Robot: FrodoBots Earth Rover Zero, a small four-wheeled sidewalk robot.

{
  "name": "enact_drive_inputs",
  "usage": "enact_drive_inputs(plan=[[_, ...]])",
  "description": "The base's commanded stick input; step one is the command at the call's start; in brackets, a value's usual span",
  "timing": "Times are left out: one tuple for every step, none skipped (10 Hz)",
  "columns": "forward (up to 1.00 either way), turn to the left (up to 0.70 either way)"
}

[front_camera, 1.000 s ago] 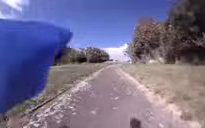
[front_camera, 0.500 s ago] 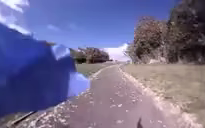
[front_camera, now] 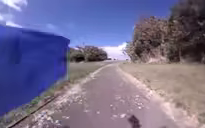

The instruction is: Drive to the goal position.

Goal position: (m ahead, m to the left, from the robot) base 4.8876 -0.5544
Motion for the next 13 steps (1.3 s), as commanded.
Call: enact_drive_inputs(plan=[[0.70, 0.00], [0.70, 0.00], [0.70, -0.12], [0.70, -0.27], [0.70, -0.33], [0.70, -0.29], [0.70, -0.24], [0.70, -0.12], [0.70, 0.00], [0.70, 0.00], [0.70, 0.00], [0.70, 0.00], [0.70, 0.00]])
